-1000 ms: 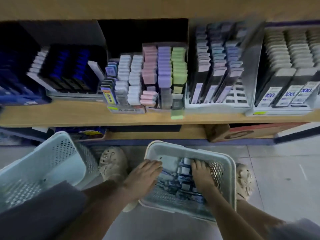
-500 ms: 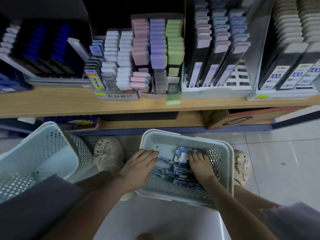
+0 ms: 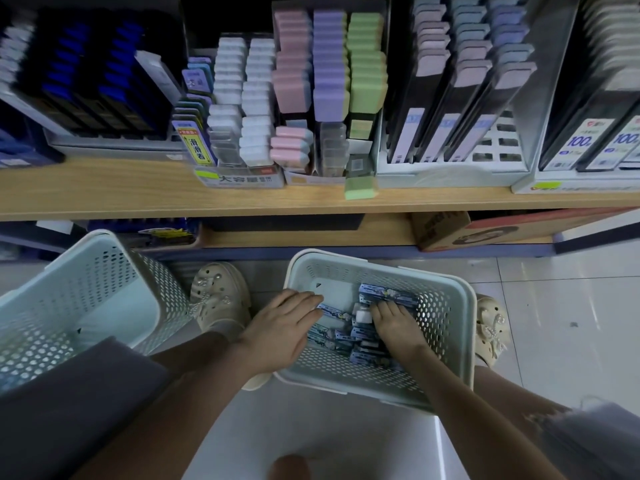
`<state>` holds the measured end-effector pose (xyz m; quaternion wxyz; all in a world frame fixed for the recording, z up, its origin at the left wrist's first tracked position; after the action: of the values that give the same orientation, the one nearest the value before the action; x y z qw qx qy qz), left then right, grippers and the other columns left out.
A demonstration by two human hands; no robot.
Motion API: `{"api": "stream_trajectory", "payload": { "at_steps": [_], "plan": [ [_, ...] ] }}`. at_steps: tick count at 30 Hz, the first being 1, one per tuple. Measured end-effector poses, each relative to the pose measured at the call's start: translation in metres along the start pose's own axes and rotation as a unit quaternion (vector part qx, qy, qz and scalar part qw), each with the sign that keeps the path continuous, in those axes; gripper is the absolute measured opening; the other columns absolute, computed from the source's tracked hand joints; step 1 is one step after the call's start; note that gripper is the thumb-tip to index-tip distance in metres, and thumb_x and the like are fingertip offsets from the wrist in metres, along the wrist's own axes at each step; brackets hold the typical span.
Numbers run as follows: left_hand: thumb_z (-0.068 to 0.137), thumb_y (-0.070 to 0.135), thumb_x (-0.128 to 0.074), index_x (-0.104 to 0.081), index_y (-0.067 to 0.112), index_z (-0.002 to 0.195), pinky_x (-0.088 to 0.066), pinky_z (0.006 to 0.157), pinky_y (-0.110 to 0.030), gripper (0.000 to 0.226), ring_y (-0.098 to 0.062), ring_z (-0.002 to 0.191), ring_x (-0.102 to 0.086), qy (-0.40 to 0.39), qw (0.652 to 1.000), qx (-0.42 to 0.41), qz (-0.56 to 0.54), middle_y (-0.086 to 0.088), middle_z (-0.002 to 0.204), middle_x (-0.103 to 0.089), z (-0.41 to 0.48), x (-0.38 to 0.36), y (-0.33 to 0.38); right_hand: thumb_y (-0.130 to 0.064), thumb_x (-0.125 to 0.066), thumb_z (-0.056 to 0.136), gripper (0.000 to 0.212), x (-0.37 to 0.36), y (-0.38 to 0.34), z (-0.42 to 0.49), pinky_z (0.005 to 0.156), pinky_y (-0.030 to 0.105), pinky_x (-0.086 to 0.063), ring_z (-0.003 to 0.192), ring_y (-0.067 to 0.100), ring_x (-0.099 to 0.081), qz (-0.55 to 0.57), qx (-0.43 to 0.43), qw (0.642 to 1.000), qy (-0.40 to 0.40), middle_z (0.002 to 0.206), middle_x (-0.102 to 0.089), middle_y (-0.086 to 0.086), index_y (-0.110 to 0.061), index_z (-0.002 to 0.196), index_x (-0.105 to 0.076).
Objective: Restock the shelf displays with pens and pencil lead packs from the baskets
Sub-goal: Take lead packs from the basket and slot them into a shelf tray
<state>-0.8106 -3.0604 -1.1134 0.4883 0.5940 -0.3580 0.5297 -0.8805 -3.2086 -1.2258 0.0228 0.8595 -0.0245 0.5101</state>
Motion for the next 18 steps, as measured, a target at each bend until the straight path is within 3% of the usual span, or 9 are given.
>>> {"api": "stream_trajectory", "payload": {
  "at_steps": [3, 5, 7, 9, 11, 12, 14, 16, 18],
  "plan": [
    [0.079, 0.024, -0.046, -0.066, 0.011, 0.113, -0.029, 0.106, -0.037, 0.041, -0.022, 0.118, -0.045, 0.002, 1.0, -0.003, 0.0, -0.009, 0.125, -0.061, 0.0, 0.0, 0.001, 0.003, -0.058, 0.081, 0.061, 0.004, -0.007, -0.005, 0.107, 0.039, -0.033, 0.123, 0.034, -0.043, -0.016, 0.026, 0.999, -0.02, 0.133, -0.044, 0.022, 0.007, 0.136, -0.034],
    [0.078, 0.024, -0.05, -0.065, 0.011, 0.113, -0.029, 0.106, -0.037, 0.041, -0.022, 0.118, -0.046, -0.009, 1.0, -0.002, 0.013, -0.009, 0.126, -0.06, 0.0, -0.003, 0.002, 0.006, -0.047, 0.085, 0.061, 0.006, -0.002, -0.011, 0.111, 0.037, -0.025, 0.131, 0.032, -0.035, 0.039, 0.005, 0.999, -0.027, 0.141, -0.037, 0.019, 0.002, 0.142, -0.025],
    [0.074, 0.024, -0.062, -0.065, 0.01, 0.114, -0.028, 0.107, -0.037, 0.042, -0.023, 0.118, -0.047, -0.023, 0.999, 0.019, 0.019, -0.009, 0.126, -0.06, 0.0, -0.007, 0.0, 0.001, -0.049, 0.089, 0.053, 0.021, 0.001, -0.017, 0.105, 0.034, -0.033, 0.124, 0.031, -0.042, 0.149, -0.025, 0.989, -0.004, 0.135, -0.044, 0.017, -0.001, 0.139, -0.034],
    [0.077, 0.026, -0.062, -0.063, 0.01, 0.115, -0.026, 0.107, -0.035, 0.041, -0.023, 0.117, -0.049, -0.039, 0.997, 0.059, 0.002, -0.009, 0.125, -0.061, 0.004, -0.005, -0.001, -0.011, -0.052, 0.095, 0.033, 0.045, 0.012, -0.024, 0.087, 0.034, -0.043, 0.102, 0.026, -0.055, 0.358, -0.104, 0.928, 0.021, 0.115, -0.055, 0.01, -0.007, 0.128, -0.049],
    [0.091, 0.03, -0.049, -0.055, 0.012, 0.127, -0.022, 0.109, -0.031, 0.041, -0.023, 0.121, -0.049, -0.08, 0.983, 0.138, -0.09, -0.006, 0.132, -0.056, 0.012, 0.003, 0.0, -0.016, -0.058, 0.092, 0.008, 0.071, 0.011, -0.036, 0.068, 0.032, -0.047, 0.073, 0.016, -0.059, 0.561, -0.139, 0.815, 0.046, 0.085, -0.062, 0.003, -0.015, 0.1, -0.059],
    [0.097, 0.032, -0.045, -0.047, 0.014, 0.135, -0.024, 0.109, -0.03, 0.042, -0.021, 0.125, -0.047, -0.099, 0.957, 0.202, -0.184, -0.004, 0.137, -0.051, 0.016, 0.004, -0.001, -0.016, -0.06, 0.092, 0.002, 0.086, 0.005, -0.041, 0.064, 0.029, -0.047, 0.066, 0.012, -0.059, 0.627, -0.132, 0.766, 0.05, 0.075, -0.062, 0.002, -0.015, 0.09, -0.059],
    [0.099, 0.038, -0.043, -0.039, 0.022, 0.138, -0.038, 0.106, -0.033, 0.042, -0.018, 0.121, -0.051, -0.158, 0.841, 0.311, -0.415, -0.002, 0.134, -0.054, 0.017, 0.003, 0.013, -0.014, -0.059, 0.092, 0.004, 0.115, -0.01, -0.049, 0.07, 0.024, -0.05, 0.073, 0.012, -0.063, 0.712, -0.091, 0.695, 0.055, 0.079, -0.065, 0.006, -0.011, 0.091, -0.062],
    [0.1, 0.035, -0.043, -0.043, 0.024, 0.128, -0.049, 0.098, -0.042, 0.03, -0.023, 0.106, -0.062, -0.141, 0.736, 0.328, -0.575, -0.004, 0.118, -0.061, 0.025, 0.019, 0.032, -0.009, -0.056, 0.092, 0.011, 0.142, -0.024, -0.057, 0.078, 0.029, -0.052, 0.084, 0.02, -0.064, 0.762, -0.05, 0.642, 0.066, 0.089, -0.068, 0.009, -0.01, 0.099, -0.065],
    [0.101, 0.024, -0.044, -0.046, 0.023, 0.122, -0.052, 0.094, -0.042, 0.022, -0.024, 0.098, -0.066, -0.102, 0.673, 0.337, -0.65, -0.007, 0.111, -0.063, 0.027, 0.046, 0.039, -0.005, -0.053, 0.094, 0.014, 0.165, -0.03, -0.066, 0.076, 0.028, -0.05, 0.085, 0.019, -0.062, 0.788, -0.029, 0.61, 0.076, 0.09, -0.067, 0.007, -0.009, 0.102, -0.064]
  ]
}}
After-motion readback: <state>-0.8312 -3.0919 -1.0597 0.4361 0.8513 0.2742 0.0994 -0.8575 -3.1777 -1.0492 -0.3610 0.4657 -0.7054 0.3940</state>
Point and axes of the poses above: each hand's wrist, its own z-axis towards the middle knuckle, its own x-axis out of the back of the hand, y = z × x, the point moved 9 cm from there along z, towards the middle knuckle
